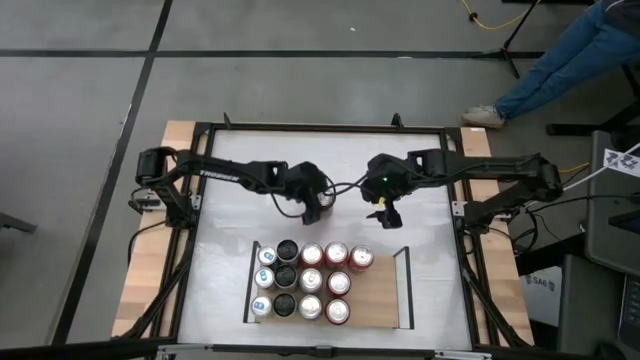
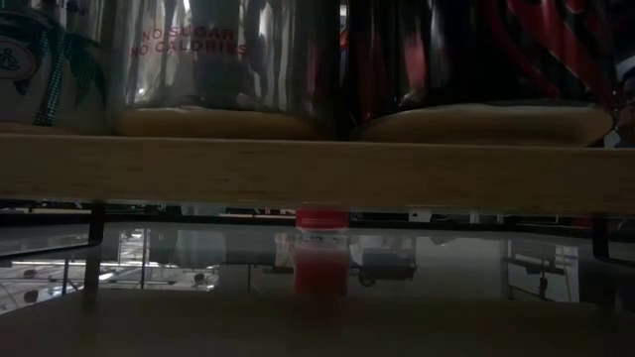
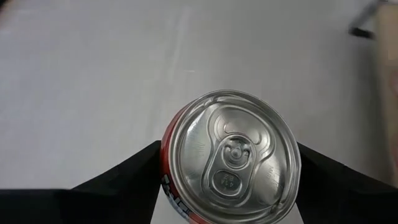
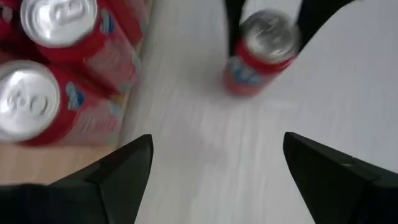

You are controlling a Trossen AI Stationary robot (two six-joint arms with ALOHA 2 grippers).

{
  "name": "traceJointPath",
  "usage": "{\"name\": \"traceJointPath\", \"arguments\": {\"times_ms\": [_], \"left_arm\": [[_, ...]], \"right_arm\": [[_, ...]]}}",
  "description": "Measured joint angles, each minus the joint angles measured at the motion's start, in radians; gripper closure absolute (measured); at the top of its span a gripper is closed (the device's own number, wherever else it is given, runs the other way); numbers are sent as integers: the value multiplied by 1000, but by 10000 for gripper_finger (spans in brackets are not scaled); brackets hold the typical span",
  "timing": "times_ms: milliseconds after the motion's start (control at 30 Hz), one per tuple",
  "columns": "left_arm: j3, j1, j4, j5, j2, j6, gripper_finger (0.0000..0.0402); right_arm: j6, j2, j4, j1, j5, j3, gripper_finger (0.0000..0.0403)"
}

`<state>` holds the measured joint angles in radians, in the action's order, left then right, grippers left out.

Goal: Place canned beverage on shelf
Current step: Put the red soda can on the shelf

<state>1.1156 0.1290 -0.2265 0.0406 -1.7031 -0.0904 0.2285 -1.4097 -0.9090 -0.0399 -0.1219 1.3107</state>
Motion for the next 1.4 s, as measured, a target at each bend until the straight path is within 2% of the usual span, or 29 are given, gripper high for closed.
{"name": "traceJointPath", "arguments": {"times_ms": [100,300,667,1033,1400], "left_arm": [[0,-17,0,-42,0,50,121],[0,-25,2,-41,0,100,116],[2,-25,13,-43,2,102,72],[3,-25,5,-43,12,93,75],[3,-25,8,-43,108,40,75]], "right_arm": [[0,0,32,0,0,-4,54],[3,0,67,0,-1,-4,54],[4,0,74,0,-2,-4,54],[4,0,100,0,-2,-4,54],[16,0,208,0,-2,-4,54]]}}
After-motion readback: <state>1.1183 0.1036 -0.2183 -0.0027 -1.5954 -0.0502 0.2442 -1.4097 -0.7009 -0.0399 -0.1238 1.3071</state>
